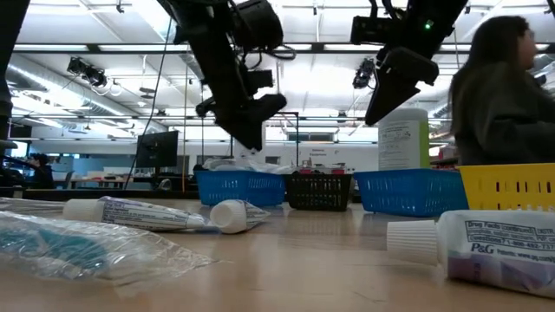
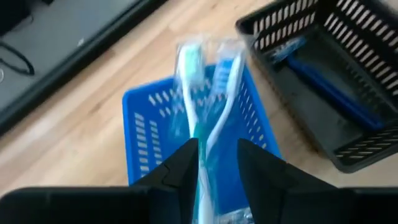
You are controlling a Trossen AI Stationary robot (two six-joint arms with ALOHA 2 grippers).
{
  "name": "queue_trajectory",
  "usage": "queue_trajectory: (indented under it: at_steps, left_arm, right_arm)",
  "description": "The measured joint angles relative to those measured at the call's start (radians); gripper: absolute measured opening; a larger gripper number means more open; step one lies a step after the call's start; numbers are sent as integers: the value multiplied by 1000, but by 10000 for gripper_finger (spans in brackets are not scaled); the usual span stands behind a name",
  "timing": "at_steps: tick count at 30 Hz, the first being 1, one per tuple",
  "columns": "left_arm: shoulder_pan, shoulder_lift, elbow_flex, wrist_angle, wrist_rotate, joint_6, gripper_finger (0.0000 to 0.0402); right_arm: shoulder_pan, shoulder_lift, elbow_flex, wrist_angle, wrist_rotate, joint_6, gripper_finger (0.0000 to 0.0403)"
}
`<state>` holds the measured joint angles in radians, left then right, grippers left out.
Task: Pick & Place Travel size toiletries
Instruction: Put the blue razor into the black basket
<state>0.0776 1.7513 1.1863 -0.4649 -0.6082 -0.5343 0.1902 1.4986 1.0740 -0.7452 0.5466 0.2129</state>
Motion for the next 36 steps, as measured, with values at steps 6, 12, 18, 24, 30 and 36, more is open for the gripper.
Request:
queue_trajectory:
  at_steps: [6,12,18,24,30,36]
  left_arm:
    - [-22,-59,80,-20,47,108,111]
    - [-58,-206,85,-49,98,215,102]
    - [-107,-351,71,-104,102,252,92]
    - [-165,-454,-21,-159,116,213,87]
    - [-211,-556,-187,-134,143,133,88]
    - [-223,-689,-347,-141,158,0,87]
  right_arm:
    - [0,0,0,-49,1,59,184]
    - [0,0,0,-43,-2,79,171]
    - [0,0,-1,-31,-38,125,167]
    - [2,0,-25,12,-62,148,176]
    - [3,0,-55,15,-105,195,191]
    - [2,0,-86,32,-132,197,198]
